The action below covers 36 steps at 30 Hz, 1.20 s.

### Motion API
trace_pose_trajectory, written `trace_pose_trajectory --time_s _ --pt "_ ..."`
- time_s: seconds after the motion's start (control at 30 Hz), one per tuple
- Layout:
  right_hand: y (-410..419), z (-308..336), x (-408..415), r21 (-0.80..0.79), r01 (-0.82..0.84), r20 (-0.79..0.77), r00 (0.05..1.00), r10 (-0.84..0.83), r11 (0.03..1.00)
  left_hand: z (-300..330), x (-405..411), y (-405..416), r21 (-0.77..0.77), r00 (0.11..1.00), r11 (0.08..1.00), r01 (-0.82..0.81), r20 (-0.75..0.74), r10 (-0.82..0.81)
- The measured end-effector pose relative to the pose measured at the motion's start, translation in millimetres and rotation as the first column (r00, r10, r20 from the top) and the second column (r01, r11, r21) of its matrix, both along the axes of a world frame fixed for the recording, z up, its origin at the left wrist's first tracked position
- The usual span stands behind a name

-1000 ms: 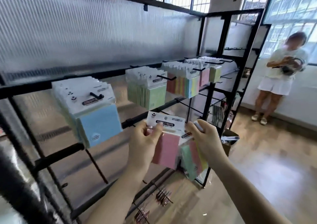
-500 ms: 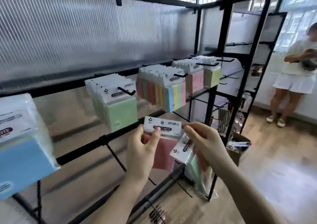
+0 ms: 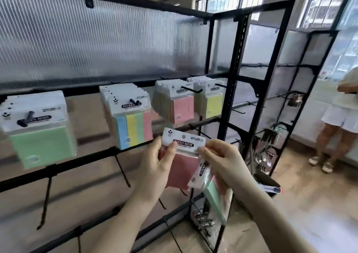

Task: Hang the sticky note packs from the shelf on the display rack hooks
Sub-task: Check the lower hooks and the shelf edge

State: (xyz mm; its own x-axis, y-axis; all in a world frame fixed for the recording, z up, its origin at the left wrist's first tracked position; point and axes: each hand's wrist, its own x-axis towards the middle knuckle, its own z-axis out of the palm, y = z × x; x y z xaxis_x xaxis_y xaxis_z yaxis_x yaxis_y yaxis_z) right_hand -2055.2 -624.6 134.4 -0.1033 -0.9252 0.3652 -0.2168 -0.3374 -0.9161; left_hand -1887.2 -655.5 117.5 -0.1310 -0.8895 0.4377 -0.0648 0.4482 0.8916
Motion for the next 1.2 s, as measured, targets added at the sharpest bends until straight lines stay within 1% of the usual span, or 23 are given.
trace_pose_trajectory --time_s 0.07,0.2,0.3,0.4,0.53,0.6,0.73,0.87,1.07,1.2 --pt "-5 3 -13 -0.018 -0.02 0.02 1.0 0.02 1.0 3 -17 1 -0.023 1.0 1.0 0.002 0.025 -0.002" --pt "-20 9 -28 -0.11 0.035 0.037 0.999 -0.031 0.993 15 -38 0 -0.017 0.999 1.0 -0.021 0.035 0.022" --pt "-41 16 -38 -0.129 0.06 0.033 0.998 -0.056 0.99 25 -49 -16 -0.025 0.997 0.997 -0.07 0.035 0.071" --pt "-63 26 -42 -0.149 0.073 0.058 0.996 -0.065 0.986 37 -58 -37 -0.042 0.995 0.994 -0.098 0.008 0.098" --pt "-87 38 -42 -0.216 0.138 0.036 0.99 -0.133 0.967 53 -65 -66 -0.064 0.993 0.992 -0.108 -0.058 0.104" --pt "-101 45 -46 -0.236 0.168 0.023 0.986 -0.167 0.957 59 -71 -82 -0.099 0.989 0.988 -0.122 -0.093 0.113" --pt "-124 54 -54 -0.26 0.214 0.022 0.976 -0.215 0.942 64 -82 -105 -0.169 0.982 0.969 -0.179 -0.094 0.165" --pt "-134 54 -56 -0.268 0.189 0.01 0.981 -0.193 0.945 63 -84 -111 -0.205 0.978 0.958 -0.202 -0.1 0.184" --pt "-148 55 -60 -0.274 0.091 0.003 0.996 -0.093 0.958 64 -89 -110 -0.279 0.969 0.928 -0.246 -0.086 0.231" --pt "-164 55 -64 -0.243 0.034 -0.126 0.99 -0.067 0.969 58 -95 -116 -0.266 0.938 0.899 -0.346 -0.088 0.335"
